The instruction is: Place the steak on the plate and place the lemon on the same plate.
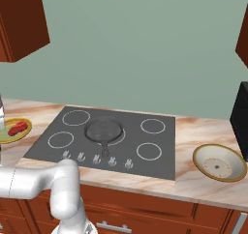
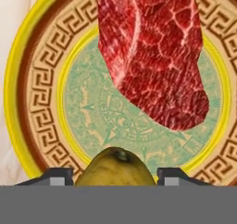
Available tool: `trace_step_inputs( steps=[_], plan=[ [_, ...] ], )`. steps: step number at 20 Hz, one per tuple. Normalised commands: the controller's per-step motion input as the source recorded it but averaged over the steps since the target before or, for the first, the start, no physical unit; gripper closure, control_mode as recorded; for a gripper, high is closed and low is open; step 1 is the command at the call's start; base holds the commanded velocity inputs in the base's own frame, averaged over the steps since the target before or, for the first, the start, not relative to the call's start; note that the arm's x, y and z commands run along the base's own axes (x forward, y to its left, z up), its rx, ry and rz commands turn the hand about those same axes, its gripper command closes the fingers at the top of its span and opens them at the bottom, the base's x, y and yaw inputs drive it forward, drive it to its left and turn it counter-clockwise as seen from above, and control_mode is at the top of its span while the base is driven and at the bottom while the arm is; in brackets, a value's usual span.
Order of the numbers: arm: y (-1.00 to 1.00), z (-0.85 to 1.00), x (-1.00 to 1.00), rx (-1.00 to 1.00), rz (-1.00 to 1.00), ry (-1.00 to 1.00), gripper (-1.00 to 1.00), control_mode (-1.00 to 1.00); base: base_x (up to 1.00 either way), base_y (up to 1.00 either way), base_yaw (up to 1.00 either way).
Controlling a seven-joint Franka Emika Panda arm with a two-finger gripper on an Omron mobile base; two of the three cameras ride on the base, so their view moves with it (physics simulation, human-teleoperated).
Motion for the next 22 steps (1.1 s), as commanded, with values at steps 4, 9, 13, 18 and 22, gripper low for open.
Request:
trace_step_inputs(
  steps=[4, 9, 13, 18, 22],
  plan=[
    [0.06, -0.31, 0.00, -0.04, 0.01, 0.00, 1.00, -1.00, 0.00, 0.00, 0.00],
    [0.00, -0.31, 0.00, -0.03, 0.00, 0.00, 1.00, -1.00, 0.00, 0.00, 0.00],
    [0.00, -0.24, 0.00, -0.01, 0.00, -0.03, 1.00, -1.00, 0.00, 0.00, 0.00],
    [0.00, -0.14, 0.03, 0.00, 0.00, -0.04, 1.00, -1.00, 0.00, 0.00, 0.00],
    [-0.09, -0.03, 0.00, 0.00, 0.00, -0.02, -1.00, -1.00, 0.00, 0.00, 0.00]
  ],
)
